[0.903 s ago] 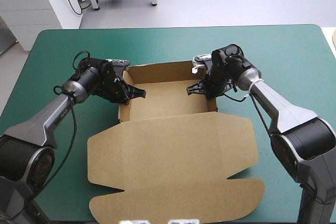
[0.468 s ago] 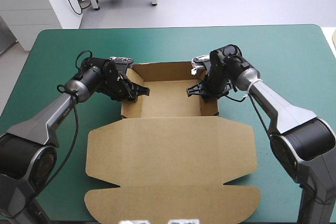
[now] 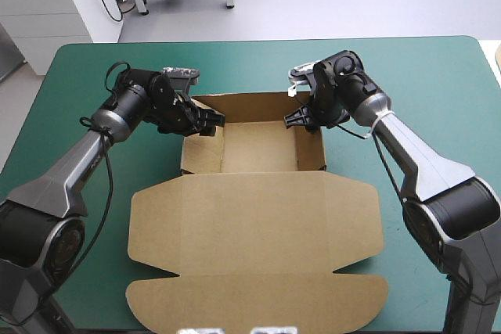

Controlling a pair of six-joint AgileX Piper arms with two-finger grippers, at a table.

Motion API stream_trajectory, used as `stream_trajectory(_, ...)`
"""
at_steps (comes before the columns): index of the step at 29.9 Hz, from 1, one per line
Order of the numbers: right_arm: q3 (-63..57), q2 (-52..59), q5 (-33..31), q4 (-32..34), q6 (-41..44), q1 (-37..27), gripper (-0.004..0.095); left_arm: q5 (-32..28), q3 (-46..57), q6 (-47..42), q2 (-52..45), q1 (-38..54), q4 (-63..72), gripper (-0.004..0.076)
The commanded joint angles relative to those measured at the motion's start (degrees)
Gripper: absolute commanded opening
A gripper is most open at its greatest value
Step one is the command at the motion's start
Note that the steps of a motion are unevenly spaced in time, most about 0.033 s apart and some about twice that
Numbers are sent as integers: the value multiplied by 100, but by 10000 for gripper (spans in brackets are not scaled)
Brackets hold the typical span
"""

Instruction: Fold the box

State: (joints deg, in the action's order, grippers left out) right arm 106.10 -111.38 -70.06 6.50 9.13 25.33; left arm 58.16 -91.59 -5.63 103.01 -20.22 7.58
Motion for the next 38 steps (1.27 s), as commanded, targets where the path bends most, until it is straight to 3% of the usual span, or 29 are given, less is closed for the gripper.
stream_trajectory(1,523,353,-129,163,-64,-11,443,236,-684,44,-288,-29,-6,508)
stream_trajectory(7,794,399,-129,182,-326,-11,443,1604,-2141,91,-288,-29,-1383,471)
stream_trajectory(10,794,399,-129,359,-260,-11,443,1573,-2444,91,-554,-29,-1719,379)
stream_trajectory(16,794,374,-129,37,-233,-11,443,1574,-2178,148,-1397,-29,-1707,-4)
stream_trajectory(26,783,243,-129,10,-65,-23,443,1543,-78,563,-3502,-29,-1923,-8)
stream_trajectory(33,631,-3,-129,-138,-43,-23,443,676,2239,563,-5421,-29,-1421,-8)
stream_trajectory(38,205,-15,-129,-116,-28,-23,443,534,3654,563,-6658,-29,-1197,-8)
